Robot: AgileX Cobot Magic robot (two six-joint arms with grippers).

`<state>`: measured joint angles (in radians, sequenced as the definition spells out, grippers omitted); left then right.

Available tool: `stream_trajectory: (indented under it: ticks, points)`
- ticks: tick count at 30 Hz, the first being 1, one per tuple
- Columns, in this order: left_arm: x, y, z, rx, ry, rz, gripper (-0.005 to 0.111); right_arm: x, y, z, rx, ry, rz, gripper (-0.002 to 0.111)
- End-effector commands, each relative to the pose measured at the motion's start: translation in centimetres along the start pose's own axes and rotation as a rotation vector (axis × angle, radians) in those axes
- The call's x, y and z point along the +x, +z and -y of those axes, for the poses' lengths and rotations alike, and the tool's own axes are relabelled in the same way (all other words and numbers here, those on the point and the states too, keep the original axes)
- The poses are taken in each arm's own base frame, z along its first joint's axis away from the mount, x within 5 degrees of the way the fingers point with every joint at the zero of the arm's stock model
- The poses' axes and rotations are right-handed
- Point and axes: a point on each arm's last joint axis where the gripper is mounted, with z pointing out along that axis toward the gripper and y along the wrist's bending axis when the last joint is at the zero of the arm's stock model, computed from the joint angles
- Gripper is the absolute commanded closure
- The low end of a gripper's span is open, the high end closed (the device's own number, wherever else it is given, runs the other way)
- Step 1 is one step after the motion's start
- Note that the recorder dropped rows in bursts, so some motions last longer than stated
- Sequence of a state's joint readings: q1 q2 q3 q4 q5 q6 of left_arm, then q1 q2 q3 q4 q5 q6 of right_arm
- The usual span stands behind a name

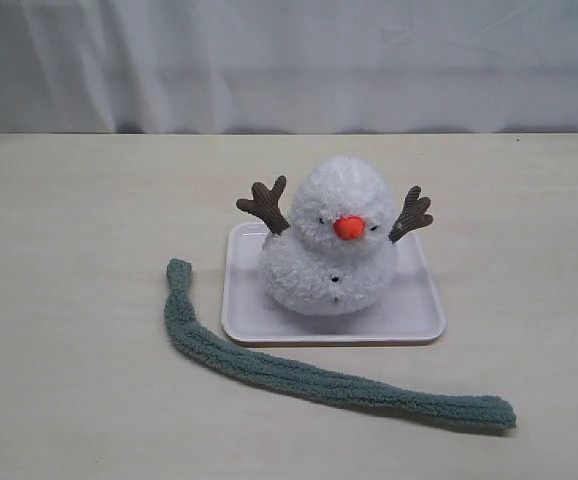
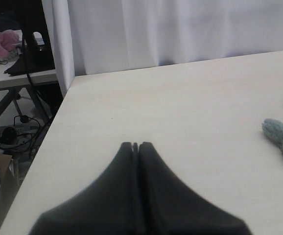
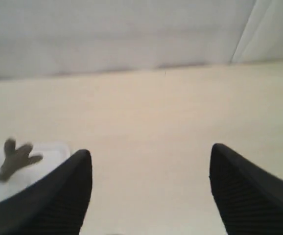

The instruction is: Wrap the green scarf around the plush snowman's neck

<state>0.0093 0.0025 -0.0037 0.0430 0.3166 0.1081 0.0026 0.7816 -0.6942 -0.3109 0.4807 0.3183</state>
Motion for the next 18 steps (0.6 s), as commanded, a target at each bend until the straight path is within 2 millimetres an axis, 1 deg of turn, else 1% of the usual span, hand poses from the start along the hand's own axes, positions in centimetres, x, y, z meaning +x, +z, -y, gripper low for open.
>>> stream_trajectory:
  ticks: [1,3,5,7,9,11,13,15,18]
  points:
    - [0.0,0.0,0.0,0.005,-0.002,0.007,0.107,0.6,3.1,-2.5,-0.231,-0.113,-0.261,0.043]
    - [0.0,0.0,0.0,0.005,-0.002,0.007,0.107,1.2,3.8,-4.4,-0.431,-0.172,-0.32,0.043]
    - [0.0,0.0,0.0,0.005,-0.002,0.007,0.107,2.2,4.5,-6.5,-0.633,-0.285,-0.364,0.043]
    - [0.0,0.0,0.0,0.005,-0.002,0.007,0.107,3.2,5.1,-8.2,-0.741,-0.361,-0.39,0.043]
    - [0.0,0.0,0.0,0.005,-0.002,0.007,0.107,4.8,5.8,-9.8,-0.781,-0.433,-0.434,0.043]
    - [0.0,0.0,0.0,0.005,-0.002,0.007,0.107,6.7,6.5,-11.1,-0.796,-0.539,-0.483,0.043]
    - [0.0,0.0,0.0,0.005,-0.002,0.007,0.107,8.1,7.2,-12.4,-0.799,-0.617,-0.529,0.043]
    - [0.0,0.0,0.0,0.005,-0.002,0.007,0.107,9.3,7.9,-13.5,-0.786,-0.668,-0.563,0.043]
    - [0.0,0.0,0.0,0.005,-0.002,0.007,0.107,10.5,9.1,-14.7,-0.756,-0.764,-0.56,0.043]
